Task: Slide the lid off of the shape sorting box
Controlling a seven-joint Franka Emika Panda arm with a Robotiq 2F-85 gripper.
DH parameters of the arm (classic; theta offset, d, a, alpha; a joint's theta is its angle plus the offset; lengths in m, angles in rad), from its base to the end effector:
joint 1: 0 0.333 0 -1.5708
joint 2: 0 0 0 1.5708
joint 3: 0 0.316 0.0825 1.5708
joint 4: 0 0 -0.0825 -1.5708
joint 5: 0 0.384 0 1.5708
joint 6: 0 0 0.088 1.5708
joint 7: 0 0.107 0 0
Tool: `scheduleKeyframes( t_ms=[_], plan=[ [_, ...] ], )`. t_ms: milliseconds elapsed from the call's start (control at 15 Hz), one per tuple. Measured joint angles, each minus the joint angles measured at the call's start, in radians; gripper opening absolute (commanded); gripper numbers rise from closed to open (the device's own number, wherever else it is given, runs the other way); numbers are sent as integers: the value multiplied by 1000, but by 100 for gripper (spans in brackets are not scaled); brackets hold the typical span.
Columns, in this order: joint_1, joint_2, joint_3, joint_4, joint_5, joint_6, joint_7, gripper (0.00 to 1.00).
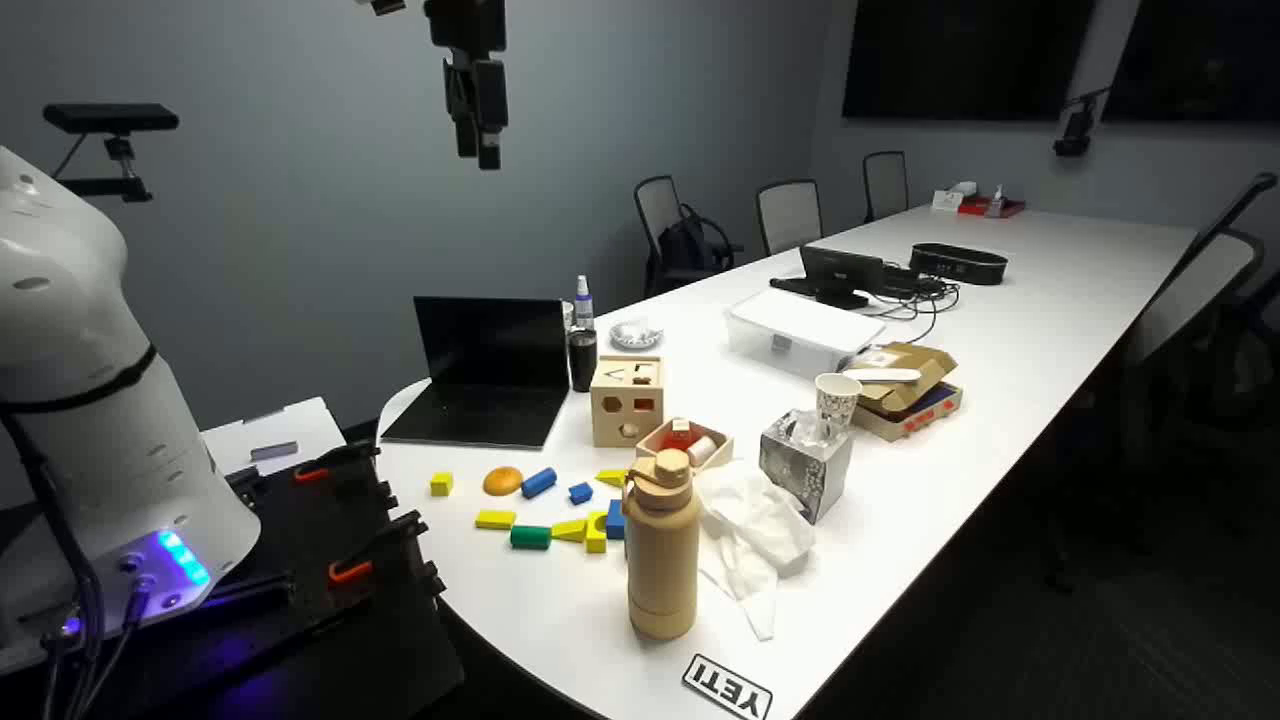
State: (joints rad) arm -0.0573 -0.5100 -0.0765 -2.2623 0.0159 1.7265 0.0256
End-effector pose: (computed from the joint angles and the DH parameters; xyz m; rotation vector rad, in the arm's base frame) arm 0.3919 -0.0556 0.5511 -3.0782 0.2342 0.0378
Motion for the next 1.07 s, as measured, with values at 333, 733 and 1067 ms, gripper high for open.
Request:
scheduleKeyframes(
  t_ms=[333, 733, 1067],
  plan=[
    [0, 1, 0, 0, 0, 0, 0, 100],
    [5, 139, 43, 73, 76, 74, 134, 100],
    [34, 420, 140, 226, 113, 179, 397, 100]
  ],
)
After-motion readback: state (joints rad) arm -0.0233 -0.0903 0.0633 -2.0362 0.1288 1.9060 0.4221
